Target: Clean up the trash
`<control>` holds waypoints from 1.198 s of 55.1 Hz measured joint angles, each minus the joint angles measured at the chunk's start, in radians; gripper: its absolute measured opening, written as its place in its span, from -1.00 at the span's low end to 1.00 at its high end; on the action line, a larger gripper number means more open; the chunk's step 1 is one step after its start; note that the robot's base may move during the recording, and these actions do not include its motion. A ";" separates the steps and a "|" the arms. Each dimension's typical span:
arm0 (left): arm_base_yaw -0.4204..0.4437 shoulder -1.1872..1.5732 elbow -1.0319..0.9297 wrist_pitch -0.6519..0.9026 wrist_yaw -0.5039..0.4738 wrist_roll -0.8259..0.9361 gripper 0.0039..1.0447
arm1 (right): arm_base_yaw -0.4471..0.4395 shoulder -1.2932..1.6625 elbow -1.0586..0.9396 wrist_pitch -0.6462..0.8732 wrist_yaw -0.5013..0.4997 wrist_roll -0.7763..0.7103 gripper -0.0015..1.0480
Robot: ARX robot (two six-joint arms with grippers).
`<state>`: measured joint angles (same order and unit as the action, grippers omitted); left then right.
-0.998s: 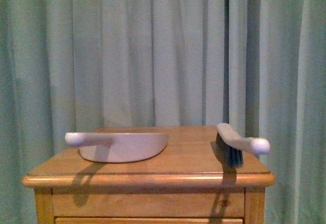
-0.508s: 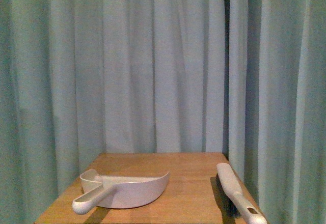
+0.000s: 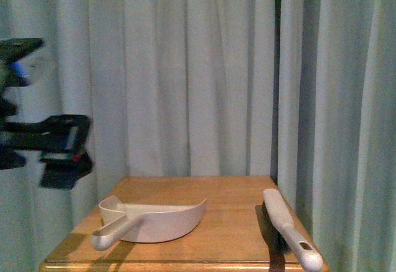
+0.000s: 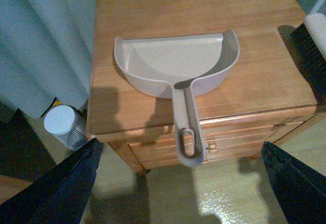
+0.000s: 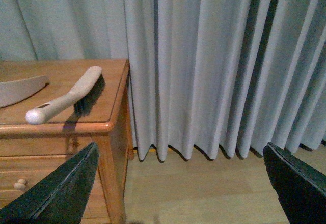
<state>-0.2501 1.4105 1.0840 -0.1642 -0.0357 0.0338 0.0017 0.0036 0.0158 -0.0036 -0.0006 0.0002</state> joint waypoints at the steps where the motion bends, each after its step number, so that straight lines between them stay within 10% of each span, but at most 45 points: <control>1: -0.009 0.031 0.035 -0.010 -0.012 0.003 0.86 | 0.000 0.000 0.000 0.000 0.000 0.000 0.86; 21: -0.055 0.470 0.394 -0.134 -0.156 -0.002 0.86 | 0.000 0.000 0.000 0.000 0.000 0.000 0.86; 66: -0.055 0.626 0.449 -0.154 -0.200 -0.019 0.86 | 0.000 0.000 0.000 0.000 0.000 0.000 0.86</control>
<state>-0.3046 2.0369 1.5326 -0.3183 -0.2356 0.0147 0.0017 0.0036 0.0158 -0.0036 -0.0006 0.0006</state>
